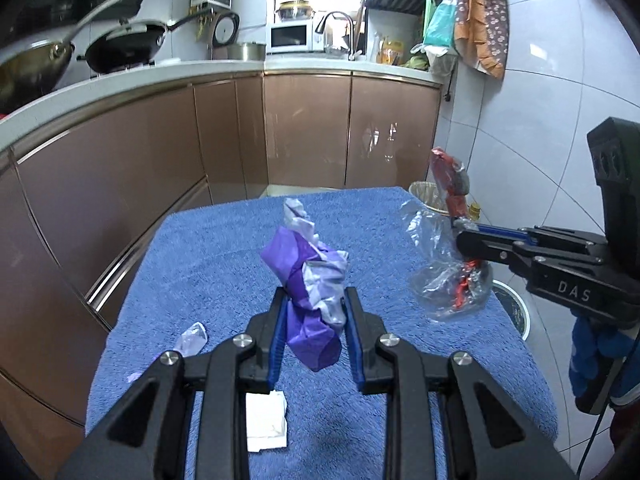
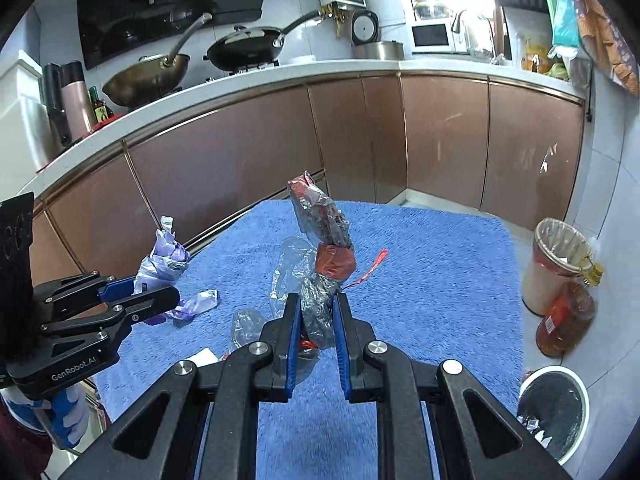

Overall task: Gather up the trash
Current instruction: 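Carry both wrappers over the bin and open both tools to drop them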

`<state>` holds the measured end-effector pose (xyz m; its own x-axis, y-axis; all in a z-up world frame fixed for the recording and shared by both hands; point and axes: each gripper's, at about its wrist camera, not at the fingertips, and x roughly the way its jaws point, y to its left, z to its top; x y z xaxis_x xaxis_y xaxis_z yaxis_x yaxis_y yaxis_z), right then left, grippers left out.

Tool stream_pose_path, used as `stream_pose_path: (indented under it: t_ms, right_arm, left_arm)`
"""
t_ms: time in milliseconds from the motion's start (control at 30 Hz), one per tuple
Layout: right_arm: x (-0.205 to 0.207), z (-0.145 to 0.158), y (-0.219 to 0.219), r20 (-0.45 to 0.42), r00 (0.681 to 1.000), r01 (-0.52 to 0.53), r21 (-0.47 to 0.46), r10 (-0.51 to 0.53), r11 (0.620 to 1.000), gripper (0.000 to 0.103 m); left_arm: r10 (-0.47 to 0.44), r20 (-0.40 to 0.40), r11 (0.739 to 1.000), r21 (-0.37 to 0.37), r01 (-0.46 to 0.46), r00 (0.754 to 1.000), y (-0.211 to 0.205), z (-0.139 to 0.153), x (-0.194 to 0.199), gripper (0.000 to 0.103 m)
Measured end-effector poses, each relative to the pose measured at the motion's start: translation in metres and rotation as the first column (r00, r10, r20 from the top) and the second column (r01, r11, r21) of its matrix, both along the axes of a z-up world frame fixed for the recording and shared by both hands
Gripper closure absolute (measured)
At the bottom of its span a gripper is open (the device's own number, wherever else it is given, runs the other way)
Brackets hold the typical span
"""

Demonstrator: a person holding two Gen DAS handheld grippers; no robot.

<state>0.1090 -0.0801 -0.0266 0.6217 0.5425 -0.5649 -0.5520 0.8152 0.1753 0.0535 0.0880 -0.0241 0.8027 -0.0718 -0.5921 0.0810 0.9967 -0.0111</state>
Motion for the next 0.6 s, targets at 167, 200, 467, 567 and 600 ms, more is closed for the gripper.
stream_pose_path:
  t_ms: [167, 200, 467, 567, 600]
  right_arm:
    - [-0.016, 0.012, -0.013, 0.030, 0.999, 0.013, 0.014, -0.014, 1.000, 0.088]
    - [-0.019, 0.013, -0.015, 0.033, 0.999, 0.016, 0.018, -0.017, 1.000, 0.088]
    - [-0.037, 0.022, -0.034, 0.063, 0.997, 0.036, 0.044, -0.038, 0.998, 0.088]
    - [-0.042, 0.024, -0.043, 0.071, 0.996, 0.045, 0.058, -0.049, 0.997, 0.088]
    - [-0.043, 0.024, -0.046, 0.072, 0.996, 0.048, 0.061, -0.053, 0.997, 0.088]
  left_arm:
    - [0.012, 0.030, 0.999, 0.032, -0.013, 0.999, -0.011, 0.008, -0.014, 0.078]
    - [0.016, 0.037, 0.999, 0.041, -0.017, 0.999, -0.013, 0.009, -0.016, 0.078]
    - [0.019, 0.073, 0.995, 0.101, -0.026, 0.997, -0.035, 0.014, -0.033, 0.078]
    - [0.012, 0.076, 0.994, 0.112, -0.020, 0.997, -0.041, 0.015, -0.034, 0.078]
    - [0.010, 0.076, 0.993, 0.115, -0.019, 0.997, -0.045, 0.016, -0.034, 0.078]
